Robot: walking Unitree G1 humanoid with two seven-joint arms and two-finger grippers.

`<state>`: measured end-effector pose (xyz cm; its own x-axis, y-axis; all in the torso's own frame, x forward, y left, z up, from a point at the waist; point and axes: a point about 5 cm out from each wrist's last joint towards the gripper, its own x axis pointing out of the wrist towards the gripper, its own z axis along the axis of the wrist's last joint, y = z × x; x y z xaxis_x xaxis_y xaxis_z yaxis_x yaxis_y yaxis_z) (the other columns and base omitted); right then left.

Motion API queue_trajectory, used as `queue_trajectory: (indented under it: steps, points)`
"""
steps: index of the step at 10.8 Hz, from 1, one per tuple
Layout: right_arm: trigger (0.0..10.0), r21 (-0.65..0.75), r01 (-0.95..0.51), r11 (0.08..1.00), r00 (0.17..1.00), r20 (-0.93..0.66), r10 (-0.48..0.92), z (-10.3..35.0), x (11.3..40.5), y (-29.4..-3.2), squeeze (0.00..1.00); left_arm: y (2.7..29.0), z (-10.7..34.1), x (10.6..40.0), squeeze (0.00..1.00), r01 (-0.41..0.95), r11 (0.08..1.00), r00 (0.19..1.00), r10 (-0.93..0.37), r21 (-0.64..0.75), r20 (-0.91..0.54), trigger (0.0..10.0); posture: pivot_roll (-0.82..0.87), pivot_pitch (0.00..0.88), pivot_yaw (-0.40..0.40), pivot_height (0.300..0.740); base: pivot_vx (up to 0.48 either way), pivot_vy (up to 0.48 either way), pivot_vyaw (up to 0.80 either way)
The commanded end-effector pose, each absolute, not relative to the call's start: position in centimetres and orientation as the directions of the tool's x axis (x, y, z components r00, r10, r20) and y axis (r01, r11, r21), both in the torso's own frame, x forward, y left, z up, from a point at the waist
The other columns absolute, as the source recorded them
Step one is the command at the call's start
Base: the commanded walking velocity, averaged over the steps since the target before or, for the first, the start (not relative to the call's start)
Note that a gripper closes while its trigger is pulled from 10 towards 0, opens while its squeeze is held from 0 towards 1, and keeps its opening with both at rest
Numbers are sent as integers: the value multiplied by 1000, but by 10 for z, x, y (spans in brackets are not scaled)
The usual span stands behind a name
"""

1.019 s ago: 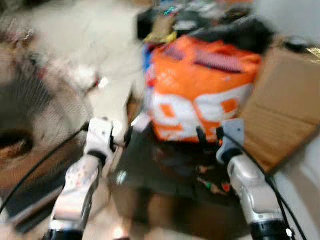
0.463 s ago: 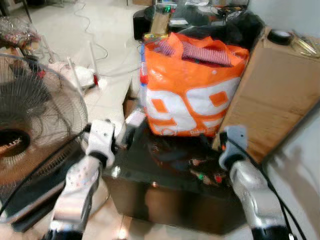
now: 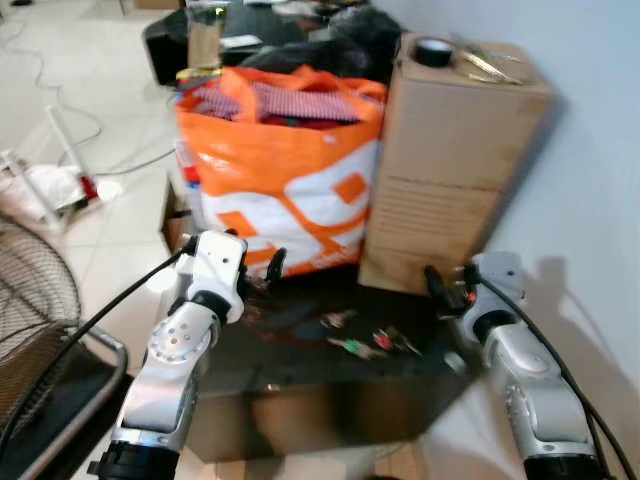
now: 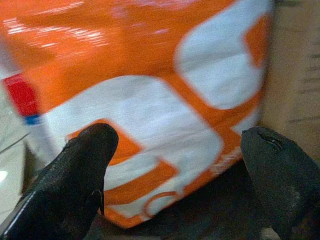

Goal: Hang keys on a hook

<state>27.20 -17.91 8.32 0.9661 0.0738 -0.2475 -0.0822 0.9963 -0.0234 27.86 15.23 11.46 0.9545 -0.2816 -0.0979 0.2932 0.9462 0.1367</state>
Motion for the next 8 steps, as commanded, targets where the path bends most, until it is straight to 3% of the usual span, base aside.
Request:
queue_trajectory:
  steps: [1, 2, 8]
  points:
    - [10000, -22, -109, 994, 969, -225, 101, 89, 277, -171, 0, 158, 112, 279, 176, 277, 951, 959, -263, 138, -109, 10000, -37, 0, -16, 740, 262, 0, 0]
    - [10000, -26, -109, 994, 969, -226, 100, 89, 277, -172, 0, 158, 112, 279, 165, 278, 950, 958, -264, 139, -107, 10000, -37, 0, -18, 740, 270, 0, 0]
    - [10000, -103, -133, 986, 959, -266, 102, 85, 280, -181, 0, 155, 106, 279, 133, 295, 941, 952, -276, 164, -129, 10000, -44, 0, -20, 740, 0, 0, 0]
